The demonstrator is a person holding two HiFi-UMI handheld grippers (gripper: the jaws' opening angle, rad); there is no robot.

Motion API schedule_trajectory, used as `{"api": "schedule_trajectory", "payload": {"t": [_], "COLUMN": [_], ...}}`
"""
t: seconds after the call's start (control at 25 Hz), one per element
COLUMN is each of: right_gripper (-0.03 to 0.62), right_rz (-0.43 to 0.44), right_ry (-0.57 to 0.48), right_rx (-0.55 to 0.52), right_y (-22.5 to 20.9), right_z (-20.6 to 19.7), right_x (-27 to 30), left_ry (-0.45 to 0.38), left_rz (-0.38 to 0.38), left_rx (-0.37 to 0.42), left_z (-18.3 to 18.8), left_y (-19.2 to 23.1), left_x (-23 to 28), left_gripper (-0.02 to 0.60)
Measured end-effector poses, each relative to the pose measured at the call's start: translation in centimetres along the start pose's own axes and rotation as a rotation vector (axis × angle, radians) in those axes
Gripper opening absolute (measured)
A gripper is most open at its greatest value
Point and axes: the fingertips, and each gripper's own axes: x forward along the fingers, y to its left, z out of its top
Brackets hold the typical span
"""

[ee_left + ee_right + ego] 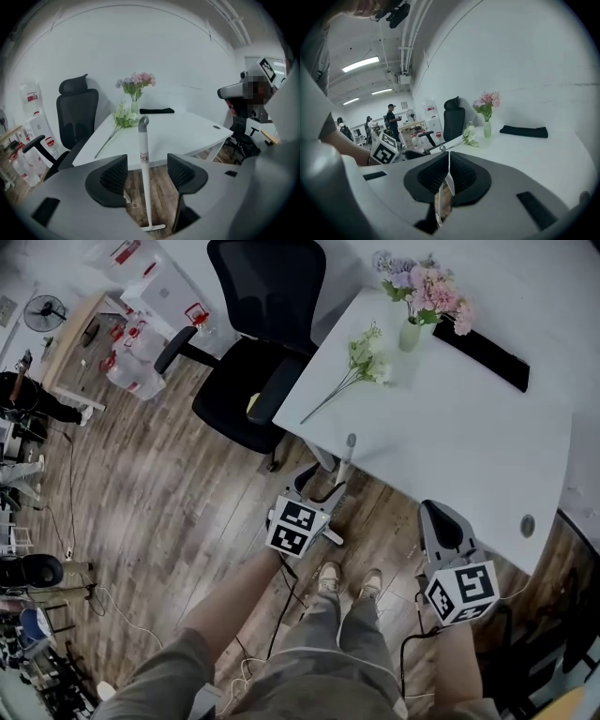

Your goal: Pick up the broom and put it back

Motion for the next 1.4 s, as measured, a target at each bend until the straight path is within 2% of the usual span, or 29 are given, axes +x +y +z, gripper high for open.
{"api": "schedule_trajectory", "payload": {"t": [0.2,0.4,0.6,0.72,0.84,0.92,1.04,1.2,1.4], "right_gripper": [0.034,0.034,0.034,0.034,0.034,0.034,0.034,0.034,0.034], "right_rz": [-0.015,-0.034,-0.04,-0.055,-0.059,-0.059,-0.06,-0.084,-0.111], "right_ry": [0.038,0.053,0.058,0.057,0.055,0.055,0.052,0.052,0.054], "right_rx": [0.025,0.031,0.051,0.065,0.074,0.073,0.066,0.061,0.064], "right_y": [-1.0,-2.0,-2.3,-2.6,-2.7,-2.7,-2.6,-3.0,-2.8], "right_z": [-2.3,-3.5,-4.2,-4.3,-4.7,-4.8,-5.0,-5.3,-5.1], "right_x": [0.9,1.5,1.8,1.6,1.2,0.9,0.3,-1.0,-3.2], "left_ry": [0.041,0.109,0.16,0.15,0.122,0.1,0.087,0.094,0.086], "left_rz": [0.019,0.004,0.013,0.025,0.025,0.031,0.047,0.11,0.106], "left_rx": [-0.056,-0.072,-0.033,-0.044,-0.042,-0.027,-0.031,-0.053,-0.021], "left_z": [-3.2,-6.6,-8.3,-8.8,-8.5,-7.9,-7.4,-7.8,-8.6], "left_y": [1.0,0.7,0.4,0.2,0.2,0.2,0.4,1.0,0.1], "left_x": [4.0,7.8,9.8,10.4,10.5,10.4,9.9,7.9,4.2], "left_gripper": [0.272,0.272,0.268,0.212,0.187,0.109,0.101,0.1,0.098]}}
